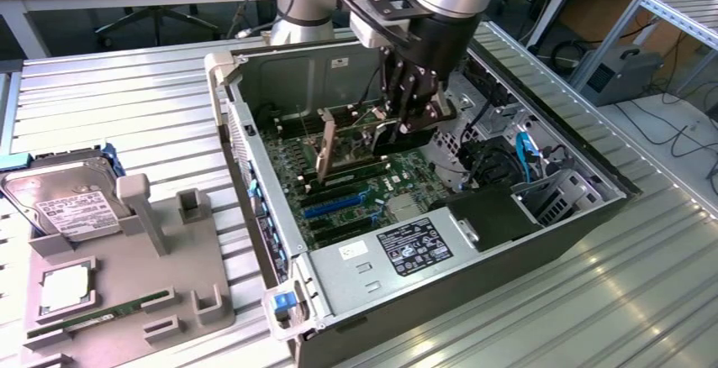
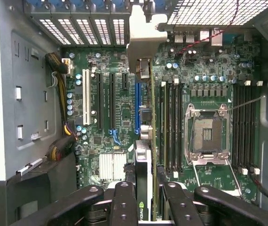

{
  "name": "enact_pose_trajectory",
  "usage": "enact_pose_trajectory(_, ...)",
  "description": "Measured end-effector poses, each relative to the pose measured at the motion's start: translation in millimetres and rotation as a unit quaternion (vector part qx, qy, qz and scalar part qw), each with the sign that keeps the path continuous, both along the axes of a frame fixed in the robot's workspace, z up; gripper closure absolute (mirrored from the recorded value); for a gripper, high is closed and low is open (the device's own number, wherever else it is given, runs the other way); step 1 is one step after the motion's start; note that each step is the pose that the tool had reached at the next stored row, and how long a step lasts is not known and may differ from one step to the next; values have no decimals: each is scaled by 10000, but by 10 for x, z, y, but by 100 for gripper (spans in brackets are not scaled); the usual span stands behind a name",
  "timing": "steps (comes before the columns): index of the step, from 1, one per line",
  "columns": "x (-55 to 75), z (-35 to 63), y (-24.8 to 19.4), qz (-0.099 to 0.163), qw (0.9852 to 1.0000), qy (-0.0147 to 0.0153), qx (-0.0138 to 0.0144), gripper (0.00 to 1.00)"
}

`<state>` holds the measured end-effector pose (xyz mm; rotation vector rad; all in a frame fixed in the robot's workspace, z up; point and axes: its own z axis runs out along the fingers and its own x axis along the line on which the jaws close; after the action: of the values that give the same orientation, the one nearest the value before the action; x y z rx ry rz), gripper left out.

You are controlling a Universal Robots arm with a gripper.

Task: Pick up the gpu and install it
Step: 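Insert the gpu into the slot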

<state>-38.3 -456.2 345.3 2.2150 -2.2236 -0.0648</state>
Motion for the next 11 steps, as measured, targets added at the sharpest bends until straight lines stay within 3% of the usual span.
enact_pose_trajectory(6,-116,-127,1,124,9999,0,0,73)
enact_pose_trajectory(11,-161,-154,1,171,9999,-1,1,73)
